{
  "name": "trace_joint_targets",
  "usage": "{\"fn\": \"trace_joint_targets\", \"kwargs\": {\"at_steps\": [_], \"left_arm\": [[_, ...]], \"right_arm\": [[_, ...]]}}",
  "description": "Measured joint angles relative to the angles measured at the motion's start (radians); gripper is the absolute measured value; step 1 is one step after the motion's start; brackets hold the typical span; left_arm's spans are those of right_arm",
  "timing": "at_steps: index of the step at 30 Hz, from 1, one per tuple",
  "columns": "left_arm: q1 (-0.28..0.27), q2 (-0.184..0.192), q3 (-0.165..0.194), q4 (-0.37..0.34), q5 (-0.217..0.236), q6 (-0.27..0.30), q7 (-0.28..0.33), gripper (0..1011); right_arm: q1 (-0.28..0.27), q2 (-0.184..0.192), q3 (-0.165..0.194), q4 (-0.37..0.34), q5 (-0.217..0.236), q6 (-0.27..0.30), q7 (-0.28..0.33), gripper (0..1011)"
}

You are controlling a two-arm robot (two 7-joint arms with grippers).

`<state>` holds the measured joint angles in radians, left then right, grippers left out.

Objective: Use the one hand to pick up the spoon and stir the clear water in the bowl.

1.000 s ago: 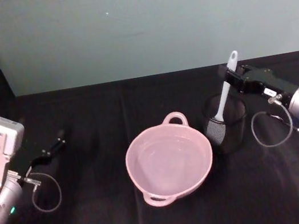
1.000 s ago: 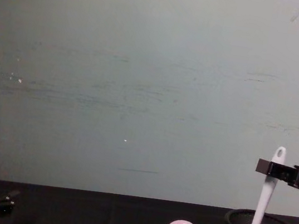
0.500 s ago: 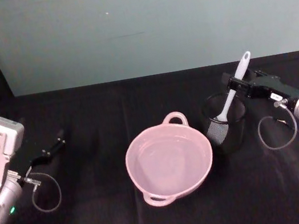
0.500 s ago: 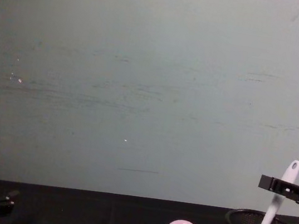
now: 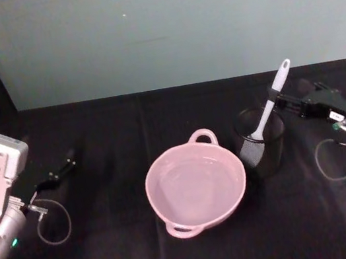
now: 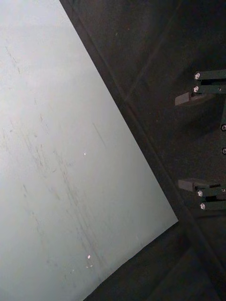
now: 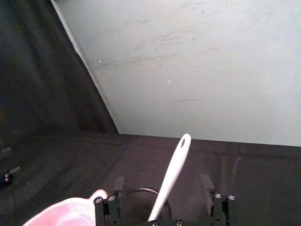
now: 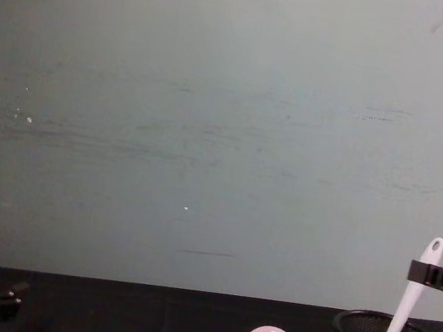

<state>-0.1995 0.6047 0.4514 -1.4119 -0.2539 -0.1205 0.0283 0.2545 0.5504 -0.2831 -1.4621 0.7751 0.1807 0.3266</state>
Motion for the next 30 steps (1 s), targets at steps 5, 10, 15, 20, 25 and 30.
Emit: {"fn": "trace_joint_targets", "kwargs": {"at_steps": [5, 10, 15, 20, 25, 30], "left_arm": [[0.000, 0.000, 0.000, 0.000, 0.000, 0.000, 0.000, 1005], [0.000, 0.000, 0.000, 0.000, 0.000, 0.000, 0.000, 1005], [0.000, 0.000, 0.000, 0.000, 0.000, 0.000, 0.000, 1005], [0.000, 0.000, 0.000, 0.000, 0.000, 0.000, 0.000, 1005], [0.000, 0.000, 0.000, 0.000, 0.000, 0.000, 0.000, 1005], [0.000, 0.000, 0.000, 0.000, 0.000, 0.000, 0.000, 1005]], "right_arm": [[-0.040, 0.032, 0.017, -0.062, -0.047, 0.003, -0.058, 1002], [-0.067, 0.033, 0.036, -0.086, -0.115, -0.052, -0.111, 1002], [-0.096, 0.013, 0.048, -0.100, -0.214, -0.101, -0.215, 1002], [-0.105, -0.007, 0.043, -0.091, -0.284, -0.109, -0.279, 1002], [-0.092, -0.033, 0.030, -0.025, -0.313, -0.124, -0.271, 1002], [-0.087, -0.057, 0.036, 0.038, -0.296, -0.151, -0.224, 1002]]}}
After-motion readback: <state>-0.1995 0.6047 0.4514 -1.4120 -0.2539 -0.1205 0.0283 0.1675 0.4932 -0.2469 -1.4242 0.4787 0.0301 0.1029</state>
